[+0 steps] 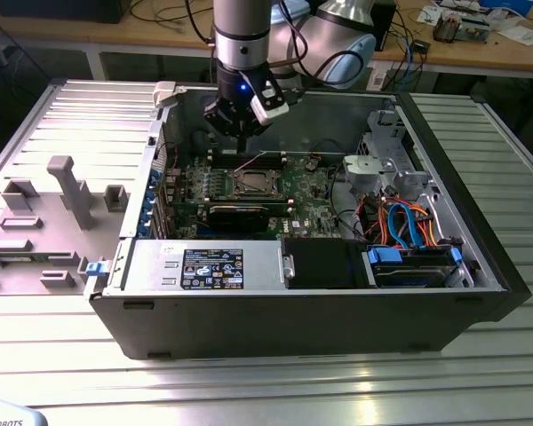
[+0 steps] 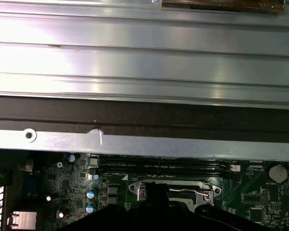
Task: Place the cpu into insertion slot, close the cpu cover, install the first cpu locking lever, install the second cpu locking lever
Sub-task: 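Install the first cpu locking lever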
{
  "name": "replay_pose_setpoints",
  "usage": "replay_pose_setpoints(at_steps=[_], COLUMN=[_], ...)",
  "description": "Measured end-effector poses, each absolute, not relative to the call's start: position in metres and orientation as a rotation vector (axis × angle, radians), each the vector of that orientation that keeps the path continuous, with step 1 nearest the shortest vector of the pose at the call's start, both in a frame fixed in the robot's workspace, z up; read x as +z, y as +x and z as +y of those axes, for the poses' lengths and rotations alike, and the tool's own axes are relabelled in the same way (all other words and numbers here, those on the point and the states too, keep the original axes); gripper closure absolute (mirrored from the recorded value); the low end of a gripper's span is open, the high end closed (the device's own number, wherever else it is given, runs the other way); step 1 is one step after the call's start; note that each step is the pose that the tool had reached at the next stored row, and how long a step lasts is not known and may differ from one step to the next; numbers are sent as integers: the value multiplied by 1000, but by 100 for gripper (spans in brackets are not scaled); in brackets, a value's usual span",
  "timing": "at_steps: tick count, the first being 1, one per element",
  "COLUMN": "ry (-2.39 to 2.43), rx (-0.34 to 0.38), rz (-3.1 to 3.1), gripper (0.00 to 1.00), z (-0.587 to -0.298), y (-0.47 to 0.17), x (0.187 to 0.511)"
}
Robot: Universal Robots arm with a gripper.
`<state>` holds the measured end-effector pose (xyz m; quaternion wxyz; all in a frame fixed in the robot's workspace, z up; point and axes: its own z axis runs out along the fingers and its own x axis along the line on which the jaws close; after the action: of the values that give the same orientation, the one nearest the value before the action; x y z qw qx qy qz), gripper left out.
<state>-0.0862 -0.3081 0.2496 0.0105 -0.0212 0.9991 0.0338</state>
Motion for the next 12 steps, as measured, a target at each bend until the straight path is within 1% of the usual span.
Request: replay_pose_setpoints(at_steps=[12], ry=[-54], rx=[105], rz=[3114], gripper=[89], z=[-308], y=[-85], x=[243])
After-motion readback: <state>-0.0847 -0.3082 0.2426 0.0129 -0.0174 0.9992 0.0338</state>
